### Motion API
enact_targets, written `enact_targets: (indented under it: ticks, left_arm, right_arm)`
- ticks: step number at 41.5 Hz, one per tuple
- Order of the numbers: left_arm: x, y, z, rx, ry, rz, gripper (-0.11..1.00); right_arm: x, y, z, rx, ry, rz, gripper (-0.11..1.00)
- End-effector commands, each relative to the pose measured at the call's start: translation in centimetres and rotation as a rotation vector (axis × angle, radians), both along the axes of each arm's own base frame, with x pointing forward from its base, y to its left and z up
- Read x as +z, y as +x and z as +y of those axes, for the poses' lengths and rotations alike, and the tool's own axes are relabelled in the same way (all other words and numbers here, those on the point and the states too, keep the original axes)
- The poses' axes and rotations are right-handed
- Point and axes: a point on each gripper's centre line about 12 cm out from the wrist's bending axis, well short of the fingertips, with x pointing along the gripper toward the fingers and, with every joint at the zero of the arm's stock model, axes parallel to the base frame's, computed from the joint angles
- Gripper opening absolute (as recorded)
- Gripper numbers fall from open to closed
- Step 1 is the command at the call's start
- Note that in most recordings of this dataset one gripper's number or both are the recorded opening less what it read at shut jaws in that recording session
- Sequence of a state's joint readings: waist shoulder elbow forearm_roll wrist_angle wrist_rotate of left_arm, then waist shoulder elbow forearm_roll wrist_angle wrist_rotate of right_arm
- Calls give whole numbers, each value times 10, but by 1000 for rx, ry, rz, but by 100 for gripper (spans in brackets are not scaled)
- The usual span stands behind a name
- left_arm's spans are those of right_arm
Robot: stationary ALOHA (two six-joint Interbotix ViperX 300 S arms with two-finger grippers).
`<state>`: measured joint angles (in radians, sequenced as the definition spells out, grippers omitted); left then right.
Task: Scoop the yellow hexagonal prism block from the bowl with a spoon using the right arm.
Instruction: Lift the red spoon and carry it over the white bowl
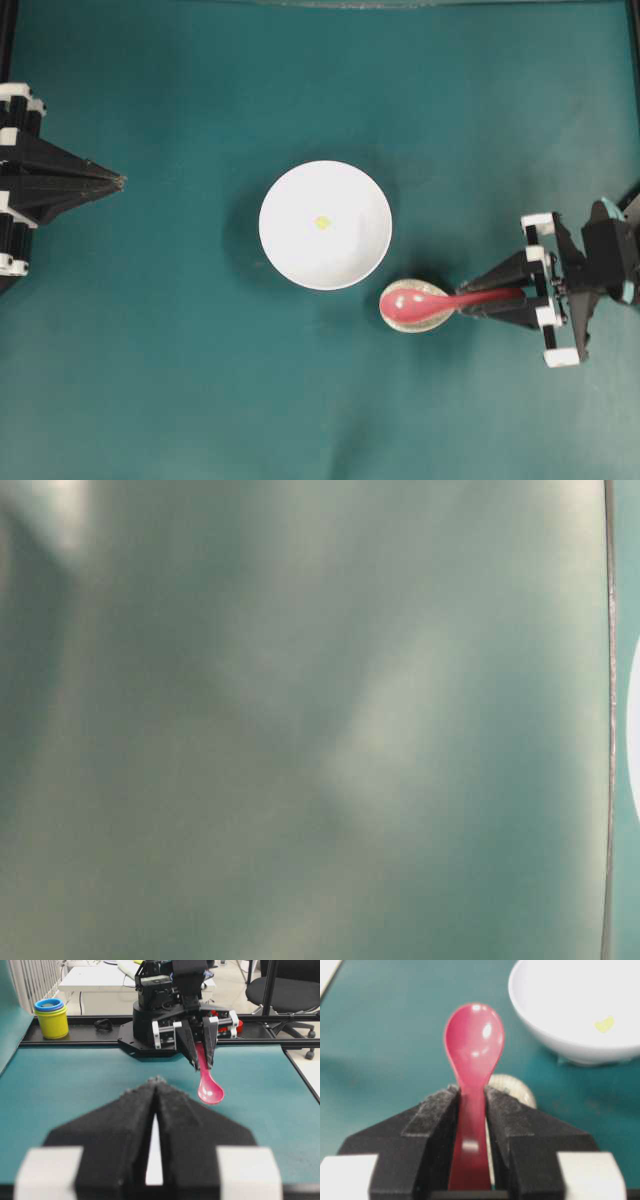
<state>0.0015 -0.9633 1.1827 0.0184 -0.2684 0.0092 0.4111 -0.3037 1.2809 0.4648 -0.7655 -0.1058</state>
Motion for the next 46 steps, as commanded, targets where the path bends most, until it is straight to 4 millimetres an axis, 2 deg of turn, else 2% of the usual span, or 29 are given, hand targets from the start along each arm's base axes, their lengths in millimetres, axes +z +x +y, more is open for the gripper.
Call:
enact_targets:
  ticks: [1, 10, 24, 34, 46]
  left_arm:
    - [5, 2, 0, 1, 3, -12, 0]
    - [5, 2, 0, 1, 3, -12, 0]
    - [6, 2, 0, -1, 3, -14, 0]
    - [5, 3, 0, 1, 5, -9, 0]
    - [5, 3, 0, 1, 6, -9, 0]
  right_arm:
    - [23, 10, -3, -1, 22, 3, 25]
    - [51, 31, -23, -33, 25, 99, 25]
    - [67, 62, -62, -92, 41, 287, 25]
    - [70, 83, -84, -99, 48, 430, 25]
    - [60, 110, -98, -67, 28, 597, 25]
